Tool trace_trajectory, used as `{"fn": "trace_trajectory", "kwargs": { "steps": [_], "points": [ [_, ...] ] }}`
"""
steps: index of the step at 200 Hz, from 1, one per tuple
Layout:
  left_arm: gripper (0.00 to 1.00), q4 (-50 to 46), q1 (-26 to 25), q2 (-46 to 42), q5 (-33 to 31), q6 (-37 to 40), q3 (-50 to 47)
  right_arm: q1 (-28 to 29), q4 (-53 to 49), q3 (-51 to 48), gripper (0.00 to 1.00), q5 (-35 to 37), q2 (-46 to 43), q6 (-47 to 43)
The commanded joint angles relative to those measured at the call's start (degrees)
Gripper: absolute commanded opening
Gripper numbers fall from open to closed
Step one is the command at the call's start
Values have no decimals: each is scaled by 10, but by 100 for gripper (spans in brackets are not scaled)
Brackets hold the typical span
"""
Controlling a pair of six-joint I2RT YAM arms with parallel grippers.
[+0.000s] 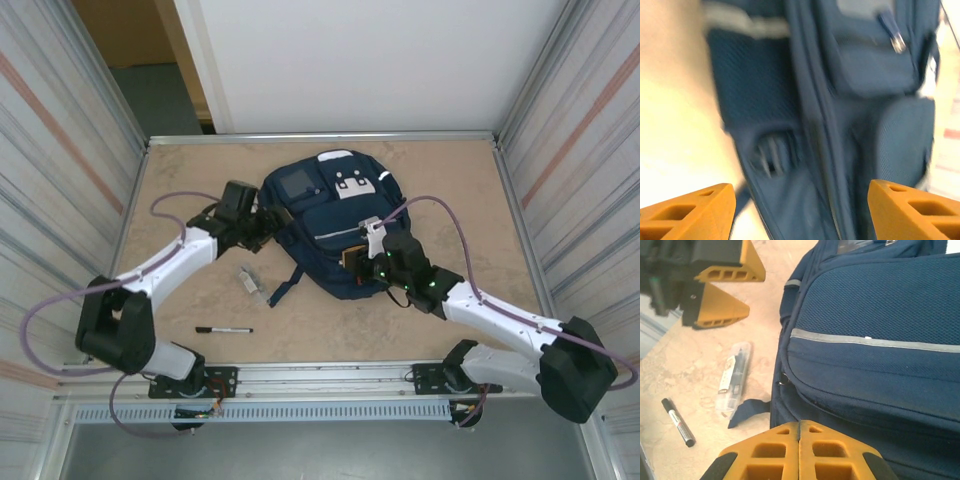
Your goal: Pack the student bag
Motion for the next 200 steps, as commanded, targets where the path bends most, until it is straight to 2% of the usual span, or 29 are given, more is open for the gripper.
{"fn": "trace_trajectory", "kwargs": {
  "steps": [1, 19, 45, 99, 145, 159, 179, 200],
  "points": [
    [69, 27, -37, -27, -49, -78, -49, 14, 63, 36, 0, -22, 20, -7],
    [68, 65, -72, -34, -65, -120, -68, 25, 67, 49, 0, -27, 41, -7],
    [69, 80, -117, -29, -94, -141, -53, 39, 87, 56, 0, -33, 69, -3],
    [67, 100, -149, -5, -134, -176, -42, 61, 103, 64, 0, -30, 107, 13],
    [50, 146, -158, 9, -180, -174, -69, 63, 109, 60, 0, -26, 118, 28],
    [56, 164, -142, 22, -174, -162, -64, 64, 113, 56, 0, -32, 112, 36],
    [65, 142, -99, 29, -99, -140, -39, 68, 119, 55, 0, -34, 112, 45],
    [66, 110, -114, -11, -134, -139, -43, 70, 119, 56, 0, -27, 114, 52]
  ]
}}
